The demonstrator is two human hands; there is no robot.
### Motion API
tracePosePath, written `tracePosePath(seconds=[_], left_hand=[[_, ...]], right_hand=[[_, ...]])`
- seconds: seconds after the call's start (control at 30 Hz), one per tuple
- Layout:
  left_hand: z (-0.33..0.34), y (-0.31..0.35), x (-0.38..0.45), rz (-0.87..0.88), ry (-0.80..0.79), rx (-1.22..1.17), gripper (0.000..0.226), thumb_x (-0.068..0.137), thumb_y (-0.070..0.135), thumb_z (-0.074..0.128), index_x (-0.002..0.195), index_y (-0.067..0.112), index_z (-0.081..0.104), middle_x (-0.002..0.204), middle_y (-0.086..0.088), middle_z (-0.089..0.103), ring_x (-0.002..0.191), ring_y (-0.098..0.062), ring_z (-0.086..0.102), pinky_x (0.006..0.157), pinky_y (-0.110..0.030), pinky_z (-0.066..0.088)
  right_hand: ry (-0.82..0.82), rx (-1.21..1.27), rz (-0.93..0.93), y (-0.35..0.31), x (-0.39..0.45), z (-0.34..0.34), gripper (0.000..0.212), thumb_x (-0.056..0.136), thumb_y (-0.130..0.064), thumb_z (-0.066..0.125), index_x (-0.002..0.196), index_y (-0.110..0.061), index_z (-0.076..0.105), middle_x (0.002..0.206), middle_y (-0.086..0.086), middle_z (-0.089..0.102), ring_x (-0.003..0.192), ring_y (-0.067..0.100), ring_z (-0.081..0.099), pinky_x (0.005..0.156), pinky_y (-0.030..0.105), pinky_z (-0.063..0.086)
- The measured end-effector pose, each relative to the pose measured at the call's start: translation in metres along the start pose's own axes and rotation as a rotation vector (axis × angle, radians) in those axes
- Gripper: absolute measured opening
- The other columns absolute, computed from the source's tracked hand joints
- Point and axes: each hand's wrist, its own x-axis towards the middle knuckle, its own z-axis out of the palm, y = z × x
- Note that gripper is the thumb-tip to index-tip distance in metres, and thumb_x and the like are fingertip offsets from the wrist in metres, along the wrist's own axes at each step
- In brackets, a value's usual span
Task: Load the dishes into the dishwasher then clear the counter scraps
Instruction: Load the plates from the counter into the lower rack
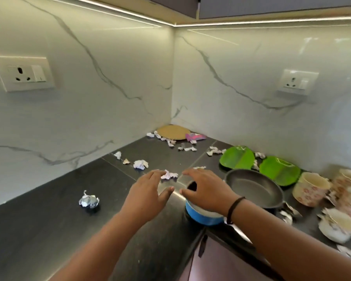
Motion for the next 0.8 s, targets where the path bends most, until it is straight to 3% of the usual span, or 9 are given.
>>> tracePosePath(seconds=[0.17,0.23,0.3,0.37,0.47,0.53,0.63,0.7,0.8], left_hand=[[0.001,-0.019,0.090,-0.030,-0.029,0.103,0.057,0.091,0.053,0.050,0.140,0.026,0.038,0.146,0.006,0.041,0.132,-0.016,0.039,0.107,-0.032,0.034],[0.005,-0.030,0.134,-0.063,-0.067,0.167,0.058,0.092,0.053,0.049,0.142,0.025,0.037,0.147,0.004,0.039,0.132,-0.018,0.039,0.107,-0.033,0.035],[0.014,-0.043,0.181,-0.099,-0.103,0.224,0.060,0.092,0.053,0.047,0.143,0.024,0.035,0.148,0.003,0.038,0.133,-0.019,0.039,0.107,-0.035,0.035],[0.026,-0.057,0.223,-0.155,-0.146,0.246,0.061,0.092,0.053,0.046,0.144,0.023,0.034,0.148,0.001,0.038,0.133,-0.022,0.039,0.106,-0.038,0.036],[0.052,-0.082,0.277,-0.260,-0.193,0.207,0.061,0.091,0.052,0.048,0.142,0.022,0.036,0.146,-0.002,0.040,0.130,-0.024,0.042,0.104,-0.040,0.039],[0.070,-0.097,0.300,-0.302,-0.216,0.165,0.060,0.091,0.052,0.049,0.141,0.021,0.038,0.144,-0.003,0.042,0.128,-0.025,0.044,0.103,-0.041,0.039],[0.096,-0.120,0.324,-0.341,-0.245,0.119,0.058,0.091,0.051,0.050,0.140,0.022,0.039,0.143,-0.002,0.043,0.128,-0.024,0.044,0.104,-0.043,0.039],[0.107,-0.134,0.330,-0.350,-0.248,0.104,0.056,0.092,0.050,0.050,0.139,0.022,0.040,0.143,-0.002,0.044,0.128,-0.024,0.044,0.105,-0.043,0.038],[0.120,-0.149,0.332,-0.354,-0.246,0.083,0.052,0.093,0.048,0.049,0.138,0.022,0.043,0.140,-0.002,0.046,0.128,-0.022,0.044,0.104,-0.041,0.039]], right_hand=[[-0.059,0.240,0.205,0.045,0.106,-0.011,0.052,0.084,-0.044,0.063,0.130,-0.022,0.051,0.124,0.001,0.057,0.113,0.018,0.055,0.094,0.028,0.041],[-0.066,0.469,0.325,0.068,0.153,-0.009,0.038,0.084,-0.038,0.066,0.114,-0.015,0.060,0.100,0.002,0.059,0.088,0.014,0.057,0.076,0.025,0.044],[-0.093,0.669,0.447,0.094,0.203,0.000,0.025,0.086,-0.029,0.065,0.097,-0.007,0.063,0.081,0.005,0.052,0.064,0.013,0.047,0.055,0.021,0.041],[-0.108,0.874,0.609,0.119,0.246,0.012,0.024,0.087,-0.025,0.064,0.100,-0.005,0.060,0.078,0.006,0.048,0.060,0.013,0.042,0.051,0.023,0.040],[-0.100,1.142,0.813,0.150,0.303,0.037,0.020,0.089,-0.021,0.061,0.106,-0.011,0.058,0.078,0.005,0.048,0.063,0.015,0.039,0.059,0.026,0.039],[-0.117,1.266,0.881,0.165,0.333,0.054,0.025,0.093,-0.019,0.056,0.115,-0.009,0.056,0.087,0.007,0.057,0.071,0.020,0.046,0.065,0.028,0.046],[-0.114,1.467,0.998,0.185,0.377,0.080,0.041,0.098,-0.019,0.047,0.135,-0.001,0.044,0.120,0.014,0.059,0.106,0.027,0.056,0.098,0.035,0.046],[-0.104,1.567,1.061,0.192,0.401,0.093,0.043,0.100,-0.020,0.044,0.136,0.003,0.039,0.116,0.016,0.054,0.120,0.030,0.051,0.097,0.038,0.044],[-0.085,1.626,1.084,0.196,0.430,0.109,0.039,0.100,-0.019,0.043,0.131,0.003,0.039,0.137,0.017,0.044,0.125,0.031,0.048,0.081,0.036,0.053]])
